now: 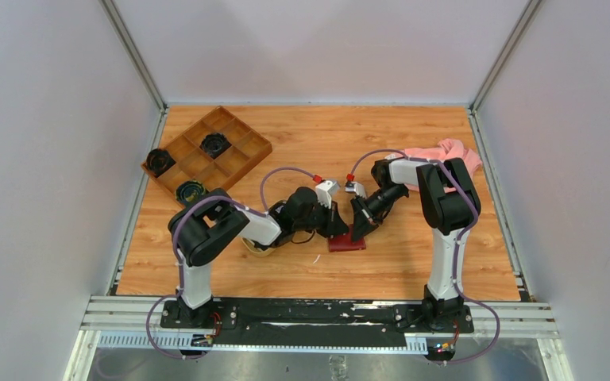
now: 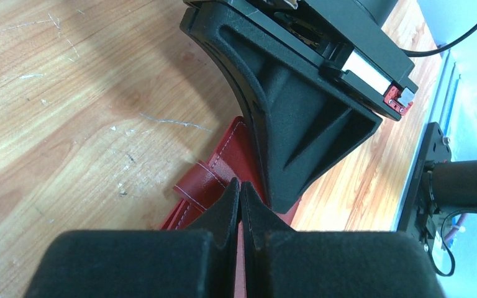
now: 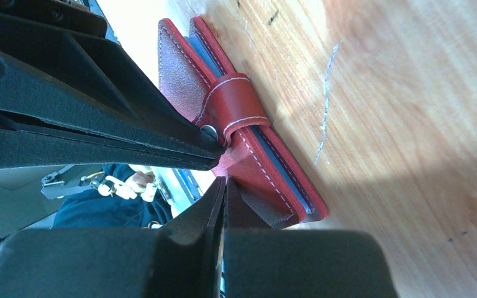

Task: Put the credit cards into the card holder
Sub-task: Close the card holder at the center of the board.

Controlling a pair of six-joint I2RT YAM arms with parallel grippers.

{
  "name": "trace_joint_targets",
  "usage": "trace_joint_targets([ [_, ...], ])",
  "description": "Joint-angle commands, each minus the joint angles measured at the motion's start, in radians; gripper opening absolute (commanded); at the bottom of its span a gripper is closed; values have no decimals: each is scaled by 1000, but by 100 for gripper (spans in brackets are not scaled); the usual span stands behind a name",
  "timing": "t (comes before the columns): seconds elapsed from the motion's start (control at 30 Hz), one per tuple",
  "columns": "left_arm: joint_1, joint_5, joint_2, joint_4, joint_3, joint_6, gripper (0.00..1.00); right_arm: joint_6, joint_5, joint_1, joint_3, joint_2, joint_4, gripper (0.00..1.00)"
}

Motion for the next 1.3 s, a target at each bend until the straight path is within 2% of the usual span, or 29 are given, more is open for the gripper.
trace_joint_targets([
  [0.0,-37,-73,11,-129,-58,0,0,-16,86,6,5,35,51,0],
  [0.5,-90,-157,31,-127,-104,-98,0,-13,94,6,6,26,54,0],
  [1.27,-96,-198,93,-126,-151,-198,0,-2,104,0,3,1,63,0],
])
